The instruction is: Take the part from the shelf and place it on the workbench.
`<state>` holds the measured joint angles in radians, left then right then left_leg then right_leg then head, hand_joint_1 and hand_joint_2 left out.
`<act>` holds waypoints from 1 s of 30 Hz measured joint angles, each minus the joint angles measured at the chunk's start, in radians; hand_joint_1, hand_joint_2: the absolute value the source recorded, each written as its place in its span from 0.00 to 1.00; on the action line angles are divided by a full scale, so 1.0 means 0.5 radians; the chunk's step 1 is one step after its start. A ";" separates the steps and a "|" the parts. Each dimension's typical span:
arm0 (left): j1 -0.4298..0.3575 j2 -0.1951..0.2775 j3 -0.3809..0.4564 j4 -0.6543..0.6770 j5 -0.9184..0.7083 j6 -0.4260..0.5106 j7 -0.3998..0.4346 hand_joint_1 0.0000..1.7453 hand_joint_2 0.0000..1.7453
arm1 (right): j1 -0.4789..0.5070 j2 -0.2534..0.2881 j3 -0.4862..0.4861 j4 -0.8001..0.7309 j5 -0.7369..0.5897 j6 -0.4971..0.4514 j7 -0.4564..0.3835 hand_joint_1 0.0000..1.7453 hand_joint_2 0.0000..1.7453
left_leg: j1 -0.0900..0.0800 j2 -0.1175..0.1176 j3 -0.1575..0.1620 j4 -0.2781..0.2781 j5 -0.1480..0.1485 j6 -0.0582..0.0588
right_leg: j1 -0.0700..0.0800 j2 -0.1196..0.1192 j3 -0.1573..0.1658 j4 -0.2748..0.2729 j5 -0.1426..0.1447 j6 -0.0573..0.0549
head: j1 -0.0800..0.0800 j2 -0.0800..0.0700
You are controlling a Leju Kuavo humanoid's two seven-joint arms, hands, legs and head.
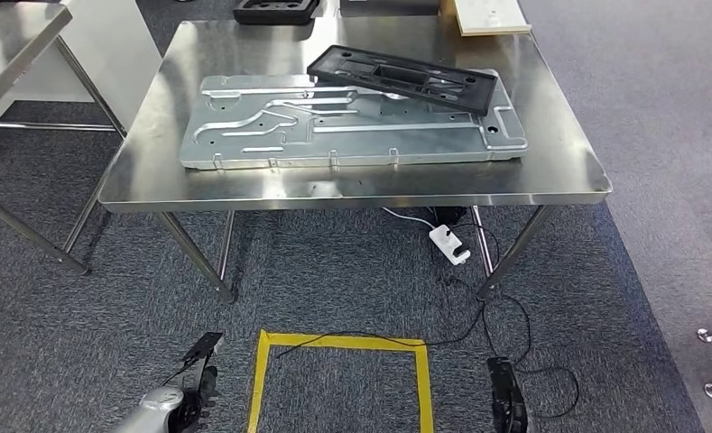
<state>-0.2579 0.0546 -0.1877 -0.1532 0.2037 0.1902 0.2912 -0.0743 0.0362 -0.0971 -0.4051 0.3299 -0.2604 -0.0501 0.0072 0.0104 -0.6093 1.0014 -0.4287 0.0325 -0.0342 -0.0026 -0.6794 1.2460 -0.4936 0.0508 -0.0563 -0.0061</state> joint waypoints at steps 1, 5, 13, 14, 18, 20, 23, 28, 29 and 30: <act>-0.013 -0.007 -0.010 -0.002 -0.037 -0.024 0.045 0.00 0.00 | -0.003 0.010 0.005 0.039 0.084 0.104 0.098 0.00 0.00 | 0.001 0.000 -0.035 0.026 0.007 -0.012 | -0.007 0.001 0.110 -0.137 0.006 0.010 | 0.001 0.000; -0.074 -0.048 -0.057 -0.006 -0.084 -0.123 0.163 0.00 0.00 | -0.004 0.042 0.052 0.155 0.326 0.387 0.395 0.00 0.00 | 0.005 -0.005 -0.107 0.080 0.057 -0.066 | 0.012 0.018 0.262 -0.402 -0.045 -0.041 | -0.008 0.000; -0.085 -0.084 -0.143 -0.008 -0.152 -0.296 0.170 0.00 0.00 | -0.038 0.061 0.249 0.251 0.591 0.596 0.262 0.00 0.00 | 0.021 -0.008 -0.239 0.635 -0.309 -0.093 | 0.039 0.004 0.087 -0.412 0.109 -0.137 | -0.021 0.000; -0.086 -0.084 -0.152 -0.008 -0.151 -0.304 0.176 0.00 0.00 | -0.047 0.061 0.288 0.256 0.597 0.613 0.257 0.00 0.00 | 0.017 -0.007 -0.195 0.625 -0.264 -0.085 | 0.044 -0.004 0.063 -0.411 0.127 -0.137 | -0.021 0.000; -0.111 -0.080 -0.181 -0.012 -0.136 -0.317 0.196 0.00 0.00 | -0.072 0.061 0.398 0.270 0.603 0.648 0.256 0.00 0.00 | -0.024 0.062 0.176 0.136 -0.200 -0.036 | 0.052 -0.056 0.019 -0.411 0.186 -0.116 | -0.020 0.000; -0.128 -0.074 -0.183 -0.015 -0.122 -0.325 0.194 0.00 0.00 | -0.086 0.062 0.438 0.276 0.605 0.656 0.256 0.00 0.00 | -0.045 0.066 0.239 -0.002 -0.241 -0.013 | 0.049 -0.096 0.021 -0.422 0.213 -0.091 | -0.020 0.000; -0.118 -0.060 -0.184 -0.016 -0.103 -0.336 0.191 0.00 0.00 | -0.115 0.061 0.494 0.283 0.610 0.661 0.257 0.00 0.00 | -0.036 0.027 0.225 -0.046 -0.181 0.026 | 0.043 -0.086 0.007 -0.401 0.191 -0.055 | -0.018 0.000; -0.107 -0.045 -0.185 -0.016 -0.100 -0.362 0.191 0.00 0.00 | -0.149 0.052 0.567 0.293 0.603 0.690 0.268 0.00 0.00 | -0.029 -0.043 0.136 -0.039 -0.099 0.052 | 0.037 -0.010 -0.151 0.111 -0.126 -0.025 | -0.014 0.000; -0.104 -0.043 -0.185 -0.016 -0.100 -0.368 0.191 0.00 0.00 | -0.153 0.050 0.580 0.296 0.599 0.693 0.269 0.00 0.00 | -0.028 -0.063 0.117 -0.028 -0.092 0.048 | 0.035 -0.007 -0.116 0.098 -0.114 -0.023 | -0.014 0.000; -0.100 -0.042 -0.185 -0.016 -0.100 -0.371 0.191 0.00 0.00 | -0.158 0.049 0.592 0.298 0.595 0.693 0.270 0.00 0.00 | -0.026 -0.082 0.101 -0.014 -0.088 0.044 | 0.032 0.000 -0.043 0.004 -0.072 -0.024 | -0.014 0.000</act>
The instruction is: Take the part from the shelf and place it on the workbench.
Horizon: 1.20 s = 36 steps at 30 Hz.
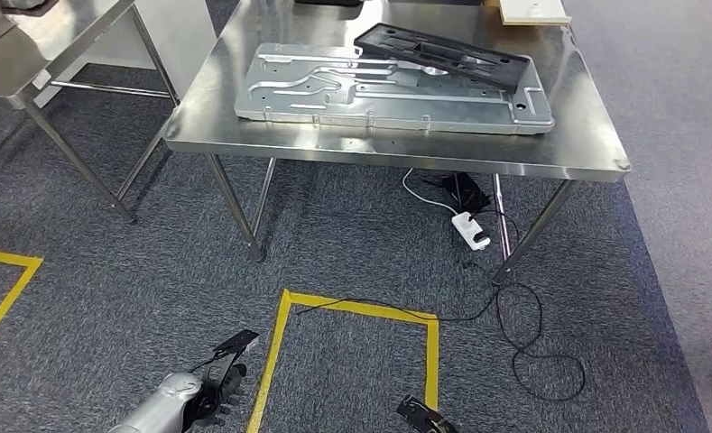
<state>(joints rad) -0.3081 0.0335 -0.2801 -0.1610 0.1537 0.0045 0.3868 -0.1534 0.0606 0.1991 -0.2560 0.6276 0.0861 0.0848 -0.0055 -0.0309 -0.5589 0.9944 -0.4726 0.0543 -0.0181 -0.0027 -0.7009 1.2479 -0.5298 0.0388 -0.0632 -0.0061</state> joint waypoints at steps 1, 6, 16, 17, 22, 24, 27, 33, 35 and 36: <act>0.002 0.001 0.000 0.000 0.000 -0.003 0.000 0.00 0.00 | -0.005 -0.001 0.012 0.002 -0.003 -0.001 0.001 0.00 0.00 | 0.003 -0.019 -0.016 0.018 0.001 -0.005 | -0.004 0.020 0.090 -0.140 0.042 -0.003 | 0.000 0.000; 0.005 0.009 -0.014 0.000 0.000 -0.006 0.000 0.00 0.00 | -0.008 -0.004 0.065 0.013 -0.016 -0.010 0.000 0.00 0.00 | 0.008 -0.084 -0.092 0.077 0.013 -0.061 | -0.001 0.074 0.239 -0.406 0.089 -0.046 | -0.003 0.000; 0.022 0.018 -0.034 -0.002 0.004 -0.013 -0.002 0.00 0.00 | 0.016 -0.005 0.111 0.035 -0.032 -0.040 -0.014 0.00 0.00 | 0.038 0.077 -0.209 0.400 -0.108 -0.139 | -0.012 -0.108 0.227 -0.423 0.117 -0.092 | -0.028 0.000; 0.019 0.018 -0.034 -0.002 0.004 -0.013 -0.002 0.00 0.00 | 0.015 -0.005 0.113 0.036 -0.032 -0.040 -0.014 0.00 0.00 | 0.031 0.117 -0.133 0.261 -0.063 -0.137 | -0.010 -0.126 0.229 -0.422 0.116 -0.085 | -0.029 0.000; 0.017 0.018 -0.034 -0.005 0.004 -0.013 -0.003 0.00 0.00 | 0.014 -0.005 0.128 0.037 -0.032 -0.039 -0.014 0.00 0.00 | 0.009 0.133 -0.057 0.060 -0.012 -0.080 | 0.005 -0.194 0.230 -0.428 0.119 -0.028 | -0.026 0.000; 0.020 0.016 -0.035 -0.005 0.004 -0.012 -0.003 0.00 0.00 | 0.013 -0.006 0.135 0.038 -0.036 -0.039 -0.014 0.00 0.00 | 0.015 0.099 -0.058 0.046 0.005 -0.048 | -0.001 -0.134 0.202 -0.365 0.067 -0.008 | -0.021 0.000; 0.011 0.013 -0.042 -0.005 0.005 -0.011 -0.004 0.00 0.00 | 0.021 -0.007 0.143 0.039 -0.049 -0.039 -0.014 0.00 0.00 | 0.013 0.046 -0.066 0.040 0.020 -0.017 | -0.001 -0.021 0.052 -0.020 -0.116 -0.005 | -0.009 0.000; 0.008 0.004 -0.088 -0.005 0.008 -0.010 -0.004 0.00 0.00 | 0.030 -0.012 0.158 0.048 -0.081 -0.039 -0.010 0.00 0.00 | 0.006 -0.107 -0.086 0.078 0.018 -0.023 | -0.006 0.096 0.174 -0.276 0.071 -0.033 | -0.008 0.000; 0.003 0.001 -0.098 -0.007 0.013 -0.007 -0.005 0.00 0.00 | 0.029 -0.015 0.161 0.049 -0.096 -0.039 -0.007 0.00 0.00 | 0.011 -0.149 -0.107 0.086 0.023 -0.044 | -0.008 0.156 0.228 -0.395 0.088 -0.040 | -0.009 0.000; 0.001 0.001 -0.104 -0.008 0.016 -0.006 -0.005 0.00 0.00 | 0.030 -0.017 0.162 0.050 -0.103 -0.039 -0.006 0.00 0.00 | 0.013 -0.171 -0.118 0.085 0.030 -0.058 | -0.006 0.151 0.232 -0.406 0.088 -0.042 | -0.009 0.000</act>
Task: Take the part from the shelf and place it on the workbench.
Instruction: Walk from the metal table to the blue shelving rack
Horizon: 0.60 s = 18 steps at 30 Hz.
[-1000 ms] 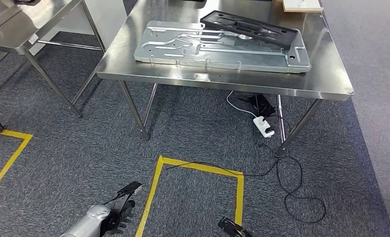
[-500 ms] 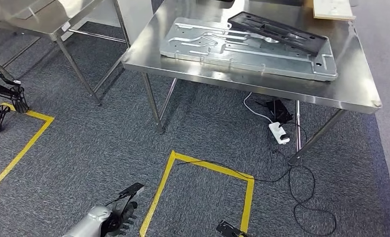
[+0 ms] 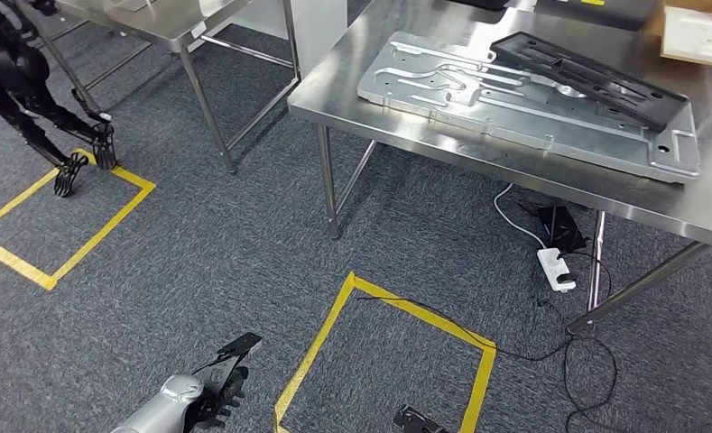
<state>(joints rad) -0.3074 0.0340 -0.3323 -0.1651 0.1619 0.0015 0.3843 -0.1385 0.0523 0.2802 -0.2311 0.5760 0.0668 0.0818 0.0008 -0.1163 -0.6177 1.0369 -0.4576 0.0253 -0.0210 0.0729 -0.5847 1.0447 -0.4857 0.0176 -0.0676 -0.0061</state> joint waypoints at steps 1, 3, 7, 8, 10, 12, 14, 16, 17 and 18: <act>0.001 0.002 -0.007 -0.001 0.003 0.002 0.000 0.00 0.00 | 0.000 0.000 0.002 0.000 -0.006 0.000 0.001 0.00 0.00 | 0.004 -0.021 -0.006 -0.006 0.007 -0.013 | -0.003 -0.022 0.000 -0.004 0.006 -0.007 | 0.001 0.000; 0.007 0.004 -0.021 -0.002 0.008 0.004 0.001 0.00 0.00 | -0.004 -0.002 0.007 0.000 -0.011 0.000 0.002 0.00 0.00 | 0.001 0.026 -0.030 0.031 -0.020 -0.036 | -0.014 -0.066 0.010 -0.027 0.019 -0.028 | -0.008 0.000; -0.001 -0.003 -0.031 -0.007 0.013 0.003 0.002 0.00 0.00 | -0.003 -0.004 0.016 0.002 -0.018 0.000 0.003 0.00 0.00 | 0.016 0.195 -0.227 0.452 -0.223 -0.081 | -0.014 -0.170 0.022 -0.041 0.023 -0.047 | -0.032 0.000; -0.001 -0.004 -0.032 -0.007 0.013 0.003 0.002 0.00 0.00 | -0.001 -0.004 0.018 0.003 -0.022 0.000 0.004 0.00 0.00 | 0.022 0.207 -0.260 0.520 -0.235 -0.089 | -0.014 -0.196 0.022 -0.040 0.021 -0.047 | -0.033 0.000; 0.001 -0.004 -0.033 -0.007 0.013 0.003 0.002 0.00 0.00 | 0.000 -0.005 0.023 0.004 -0.029 0.000 0.005 0.00 0.00 | 0.032 0.227 -0.215 0.440 -0.157 -0.100 | -0.018 -0.243 0.024 -0.035 0.014 -0.040 | -0.033 0.000; -0.002 -0.003 -0.034 -0.007 0.013 0.004 0.002 0.00 0.00 | -0.001 -0.005 0.029 0.004 -0.032 0.000 0.006 0.00 0.00 | 0.036 0.273 -0.082 0.191 -0.037 -0.101 | -0.022 -0.278 0.032 -0.030 0.004 -0.027 | -0.033 0.000; -0.009 -0.005 -0.034 -0.008 0.014 0.003 0.002 0.00 0.00 | -0.003 -0.005 0.031 0.004 -0.034 0.000 0.006 0.00 0.00 | 0.021 0.339 0.005 0.025 -0.003 -0.088 | -0.013 -0.306 0.039 -0.029 -0.004 -0.011 | -0.035 0.000; -0.012 -0.006 -0.034 -0.009 0.015 0.003 0.002 0.00 0.00 | -0.005 -0.005 0.032 0.004 -0.038 0.001 0.006 0.00 0.00 | 0.004 0.348 0.018 -0.014 -0.013 -0.061 | 0.001 -0.334 0.045 -0.035 -0.006 0.008 | -0.031 0.000; -0.010 -0.006 -0.034 -0.009 0.016 0.003 0.002 0.00 0.00 | -0.006 -0.005 0.033 0.004 -0.042 0.001 0.006 0.00 0.00 | 0.003 0.324 0.013 -0.017 -0.008 -0.044 | 0.004 -0.351 0.050 -0.040 -0.006 0.019 | -0.029 0.000; -0.006 -0.006 -0.034 -0.009 0.018 0.004 0.003 0.00 0.00 | -0.008 -0.005 0.034 0.003 -0.045 0.001 0.006 0.00 0.00 | 0.007 0.304 0.012 -0.021 -0.003 -0.031 | 0.001 -0.356 0.052 -0.041 -0.012 0.031 | -0.027 0.000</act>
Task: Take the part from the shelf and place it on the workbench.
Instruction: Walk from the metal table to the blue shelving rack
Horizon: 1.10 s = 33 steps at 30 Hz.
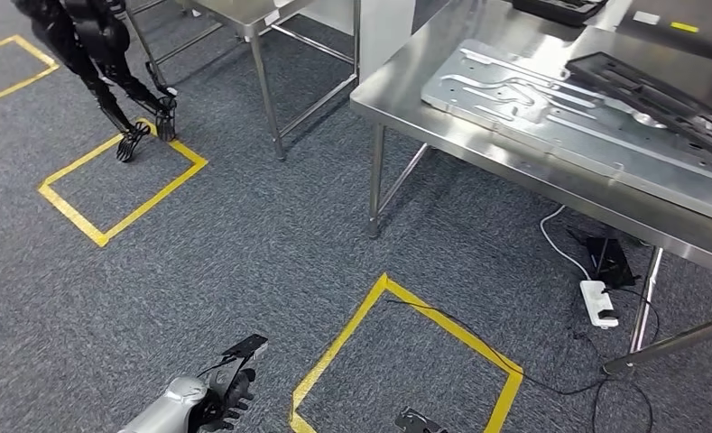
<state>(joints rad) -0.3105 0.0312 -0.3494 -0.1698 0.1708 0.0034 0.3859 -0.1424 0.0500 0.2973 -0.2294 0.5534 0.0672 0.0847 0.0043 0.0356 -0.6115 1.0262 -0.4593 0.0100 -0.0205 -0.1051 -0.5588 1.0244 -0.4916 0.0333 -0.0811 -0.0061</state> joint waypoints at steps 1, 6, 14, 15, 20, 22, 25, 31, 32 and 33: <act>0.002 0.000 0.000 0.000 0.002 0.000 0.000 0.00 0.00 | -0.002 0.000 0.001 0.000 -0.003 0.000 0.000 0.00 0.00 | 0.003 -0.018 0.002 -0.007 0.005 0.012 | -0.003 0.021 -0.005 0.016 -0.017 0.010 | 0.002 0.000; -0.006 -0.001 -0.003 -0.001 0.008 0.004 0.002 0.00 0.00 | 0.005 -0.001 0.013 0.002 -0.027 0.000 0.001 0.00 0.00 | 0.001 -0.121 0.005 -0.018 0.017 0.061 | 0.001 0.193 -0.252 0.533 -0.250 0.011 | 0.019 0.000; -0.029 -0.046 -0.053 -0.004 -0.043 0.019 0.071 0.00 0.00 | 0.027 -0.014 0.014 0.007 -0.145 -0.026 0.004 0.00 0.00 | 0.002 -0.326 -0.026 0.014 0.017 0.022 | 0.003 0.355 -0.058 0.030 0.012 -0.034 | 0.019 0.000; -0.031 -0.051 -0.061 -0.005 -0.046 0.024 0.079 0.00 0.00 | 0.032 -0.015 0.014 0.008 -0.152 -0.023 0.009 0.00 0.00 | 0.005 -0.342 -0.030 0.008 0.022 0.009 | -0.001 0.331 -0.053 0.026 0.017 -0.041 | 0.022 0.000; -0.046 -0.076 -0.086 -0.008 -0.009 0.046 0.087 0.00 0.00 | 0.055 -0.023 0.014 0.012 -0.170 -0.025 0.025 0.00 0.00 | 0.007 -0.118 -0.206 0.370 -0.161 -0.042 | -0.013 0.216 -0.018 -0.011 0.030 -0.082 | -0.011 0.000; -0.045 -0.082 -0.090 -0.008 0.004 0.045 0.083 0.00 0.00 | 0.066 -0.024 0.015 0.014 -0.168 -0.025 0.025 0.00 0.00 | 0.020 -0.094 -0.289 0.529 -0.197 -0.060 | -0.013 0.166 -0.016 -0.008 0.022 -0.084 | -0.012 0.000; -0.038 -0.080 -0.091 -0.008 0.026 0.041 0.073 0.00 0.00 | 0.065 -0.025 0.016 0.015 -0.157 -0.022 0.023 0.00 0.00 | 0.030 -0.034 -0.159 0.268 -0.044 -0.069 | -0.018 0.101 -0.006 0.003 0.004 -0.065 | -0.013 0.000; -0.003 -0.070 -0.091 -0.008 0.145 0.081 -0.012 0.00 0.00 | 0.046 -0.029 0.089 0.014 -0.133 -0.002 0.059 0.00 0.00 | 0.001 -0.007 -0.020 -0.004 0.023 -0.003 | 0.000 0.019 0.031 0.000 -0.032 0.001 | -0.001 0.000; 0.011 -0.065 -0.091 -0.008 0.161 0.084 -0.028 0.00 0.00 | 0.038 -0.031 0.106 0.013 -0.131 0.000 0.064 0.00 0.00 | 0.005 -0.026 -0.014 -0.014 0.028 0.010 | -0.005 0.048 0.024 0.025 -0.055 0.010 | 0.002 0.000; 0.021 -0.060 -0.091 -0.008 0.172 0.082 -0.039 0.00 0.00 | 0.028 -0.036 0.125 0.012 -0.129 0.005 0.063 0.00 0.00 | 0.010 -0.043 -0.008 -0.023 0.033 0.024 | -0.009 0.090 -0.002 0.088 -0.097 0.014 | 0.006 0.000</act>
<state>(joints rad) -0.3002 0.0011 -0.3948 -0.1740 0.2568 0.0444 0.3666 -0.1283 0.0320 0.3598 -0.2232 0.4888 0.0697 0.1164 0.0091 0.0141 -0.6154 1.0146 -0.4428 0.0218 -0.0250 -0.0601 -0.5601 1.0683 -0.5402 0.0405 -0.0782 -0.0061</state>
